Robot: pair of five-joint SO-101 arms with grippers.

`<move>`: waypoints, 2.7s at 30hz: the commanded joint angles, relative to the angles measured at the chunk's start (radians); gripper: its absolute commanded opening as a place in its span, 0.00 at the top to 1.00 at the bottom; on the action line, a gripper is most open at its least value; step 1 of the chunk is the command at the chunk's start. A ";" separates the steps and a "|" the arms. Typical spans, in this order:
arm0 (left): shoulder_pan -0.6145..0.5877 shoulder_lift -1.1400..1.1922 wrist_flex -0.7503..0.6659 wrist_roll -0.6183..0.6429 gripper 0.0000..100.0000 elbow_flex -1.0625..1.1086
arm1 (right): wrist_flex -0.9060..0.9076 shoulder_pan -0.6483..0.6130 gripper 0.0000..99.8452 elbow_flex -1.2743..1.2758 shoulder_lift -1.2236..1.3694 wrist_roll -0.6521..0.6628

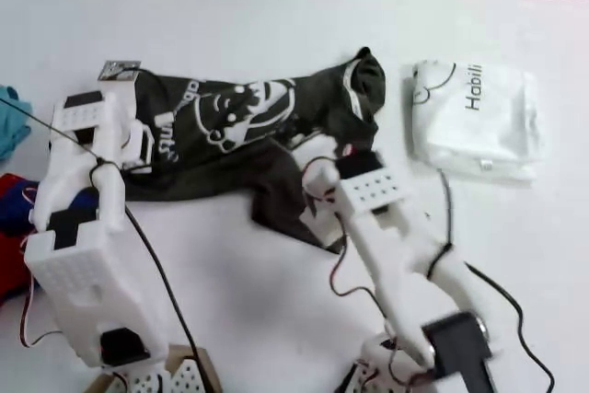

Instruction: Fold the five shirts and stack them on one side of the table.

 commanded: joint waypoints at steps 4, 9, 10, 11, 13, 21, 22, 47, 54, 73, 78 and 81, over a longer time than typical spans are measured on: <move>0.005 0.003 -0.020 0.009 0.82 0.005 | 0.002 0.097 0.88 0.087 -0.091 -0.003; 0.005 0.003 -0.020 0.008 0.82 0.005 | -0.108 0.093 0.88 0.158 -0.002 -0.041; 0.005 0.003 -0.020 0.008 0.82 0.005 | -0.128 0.096 0.88 0.158 0.019 -0.080; 0.005 0.003 -0.020 0.008 0.82 0.005 | -0.142 0.093 0.88 0.158 0.041 -0.120; 0.005 0.003 -0.020 0.008 0.82 0.005 | -0.151 0.087 0.84 0.158 0.079 -0.192; 0.005 0.003 -0.020 0.009 0.82 0.005 | -0.151 -0.001 0.78 0.157 0.128 -0.245; 0.005 0.003 -0.020 0.009 0.82 0.005 | -0.151 -0.018 0.78 0.157 0.128 -0.245; 0.005 0.003 -0.020 0.011 0.82 0.005 | -0.259 -0.044 0.87 0.103 0.137 -0.242; 0.005 0.003 -0.020 0.009 0.82 0.005 | -0.255 -0.044 0.86 0.104 0.139 -0.242; 0.005 0.003 -0.020 0.008 0.82 0.005 | -0.274 0.015 0.82 0.173 0.194 -0.241; 0.005 0.003 -0.020 0.008 0.82 0.005 | -0.283 0.019 0.83 0.144 0.245 -0.241; 0.005 0.003 -0.020 0.008 0.82 0.005 | -0.286 0.021 0.93 0.123 0.222 -0.241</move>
